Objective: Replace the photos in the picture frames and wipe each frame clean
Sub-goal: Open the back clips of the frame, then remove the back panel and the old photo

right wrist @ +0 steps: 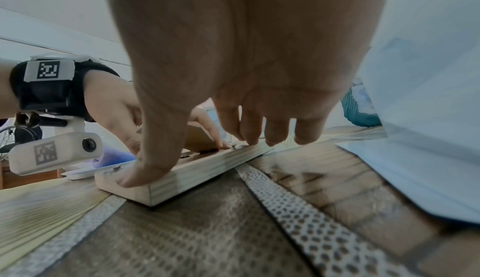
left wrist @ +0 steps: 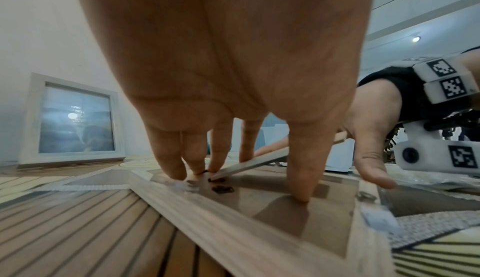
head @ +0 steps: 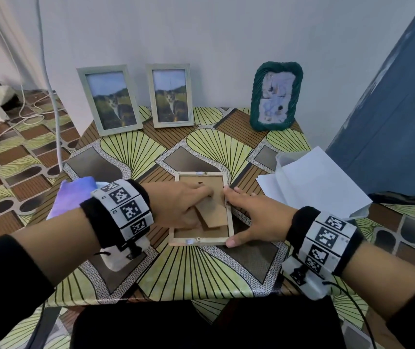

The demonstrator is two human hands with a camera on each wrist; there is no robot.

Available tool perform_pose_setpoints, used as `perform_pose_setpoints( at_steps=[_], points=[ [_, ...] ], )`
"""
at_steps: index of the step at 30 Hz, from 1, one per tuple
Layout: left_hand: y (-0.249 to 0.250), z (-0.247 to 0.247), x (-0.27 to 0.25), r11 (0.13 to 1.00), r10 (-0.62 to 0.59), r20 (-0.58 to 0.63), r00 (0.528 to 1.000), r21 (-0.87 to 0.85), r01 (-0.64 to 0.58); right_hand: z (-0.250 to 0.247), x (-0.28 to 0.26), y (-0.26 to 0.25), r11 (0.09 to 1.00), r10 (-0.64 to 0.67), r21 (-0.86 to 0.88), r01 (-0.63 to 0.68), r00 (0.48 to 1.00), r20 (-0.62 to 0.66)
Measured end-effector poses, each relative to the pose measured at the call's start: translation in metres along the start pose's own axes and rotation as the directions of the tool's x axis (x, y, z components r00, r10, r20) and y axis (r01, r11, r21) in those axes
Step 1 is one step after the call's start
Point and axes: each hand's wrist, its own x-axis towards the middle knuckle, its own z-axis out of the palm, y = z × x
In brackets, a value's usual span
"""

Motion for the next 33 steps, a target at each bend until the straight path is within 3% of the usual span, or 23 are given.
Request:
perform_pose_setpoints(
  at_steps=[5, 10, 15, 18, 21, 28, 30, 33],
  points=[
    [0.003, -0.009, 0.001, 0.999, -0.020, -0.005, 1.000, 0.040, 0.020, -0.003, 0.001, -0.001, 1.000, 0.000, -0.019, -0.001, 0.999, -0.040],
    [0.000, -0.013, -0.001, 0.996, -0.028, -0.099, 0.995, -0.088, 0.019, 0.000, 0.001, 0.000, 0.999, -0.003, 0.040, 0.006, 0.998, -0.070],
    [-0.001, -0.005, 0.001, 0.986, -0.028, -0.191, 0.981, -0.167, -0.004, -0.002, 0.002, 0.002, 0.998, 0.057, 0.039, -0.057, 0.998, 0.002],
    [-0.002, -0.004, 0.000, 0.975, 0.017, -0.263, 0.965, -0.211, -0.074, -0.004, 0.002, -0.001, 0.997, 0.071, -0.009, -0.071, 0.997, 0.035],
    [-0.005, -0.007, 0.001, 0.974, -0.005, -0.326, 0.945, -0.215, -0.069, -0.007, 0.001, -0.003, 0.997, 0.067, -0.040, -0.065, 0.997, 0.045],
    [-0.017, -0.023, -0.020, 0.953, -0.072, -0.522, 0.850, -0.288, -0.095, -0.008, 0.003, -0.001, 0.995, 0.065, -0.077, -0.060, 0.996, 0.057],
    [-0.026, -0.021, -0.032, 0.958, -0.096, -0.537, 0.838, -0.279, -0.068, -0.006, 0.003, 0.000, 0.996, 0.052, -0.071, -0.048, 0.997, 0.056],
    [-0.039, -0.012, -0.050, 0.958, -0.172, -0.476, 0.862, -0.286, 0.033, -0.004, 0.003, 0.002, 0.997, 0.028, -0.078, -0.024, 0.998, 0.050]
  ],
)
